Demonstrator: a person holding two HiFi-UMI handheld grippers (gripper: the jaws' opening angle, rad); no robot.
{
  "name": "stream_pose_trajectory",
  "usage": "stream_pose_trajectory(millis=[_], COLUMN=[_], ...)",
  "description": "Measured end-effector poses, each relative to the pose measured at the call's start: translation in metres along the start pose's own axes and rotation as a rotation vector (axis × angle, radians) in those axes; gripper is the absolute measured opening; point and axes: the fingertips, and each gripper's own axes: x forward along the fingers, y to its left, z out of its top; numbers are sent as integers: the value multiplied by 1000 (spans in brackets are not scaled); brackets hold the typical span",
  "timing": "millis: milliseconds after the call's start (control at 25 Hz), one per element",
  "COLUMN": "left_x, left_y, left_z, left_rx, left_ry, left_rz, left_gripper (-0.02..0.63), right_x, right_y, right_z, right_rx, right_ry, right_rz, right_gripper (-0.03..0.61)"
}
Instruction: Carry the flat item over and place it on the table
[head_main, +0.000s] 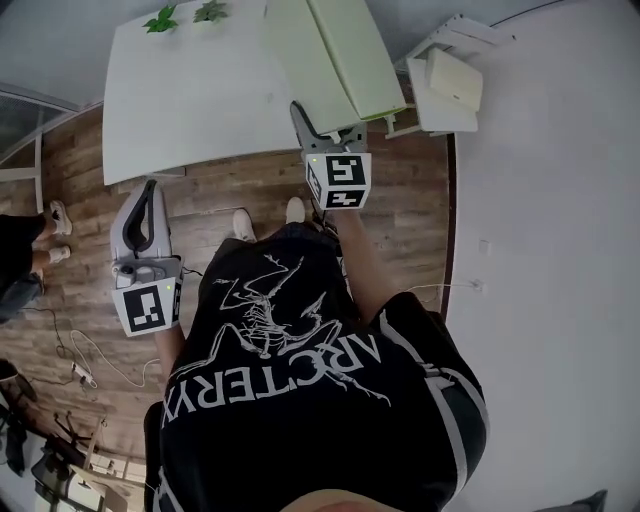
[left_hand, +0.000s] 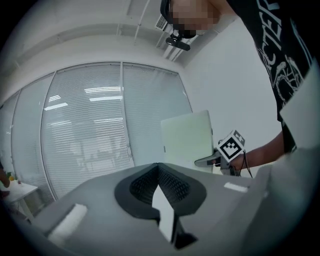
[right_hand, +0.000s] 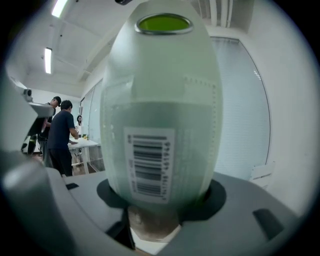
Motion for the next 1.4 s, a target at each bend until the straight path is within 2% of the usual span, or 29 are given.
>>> stream_pose_trajectory(millis=[160, 240, 440, 800, 960, 1400], left_x=[-6, -9, -15, -21, -22, -23], left_y=[-6, -4, -2, 2, 3, -1], left_z=[-8, -7, -10, -18, -21, -19], left_rx=[-39, -66, -45, -30, -19, -37], left_ry=[55, 40, 65, 117, 146, 106], left_rz=[25, 40, 77, 88, 87, 67], left_gripper=[11, 11, 11, 11, 11, 11], right_x=[30, 44, 68, 96, 99, 100], right_y=[-6, -6, -9, -7, -5, -1], right_z=[-36, -54, -96, -154, -172, -180], right_rx=[-13, -6, 3, 17, 16, 6], right_ry=[33, 48, 84, 122, 140, 109], right_rz=[5, 4, -6, -45, -57, -59], right_gripper=[272, 272, 272, 272, 272, 272])
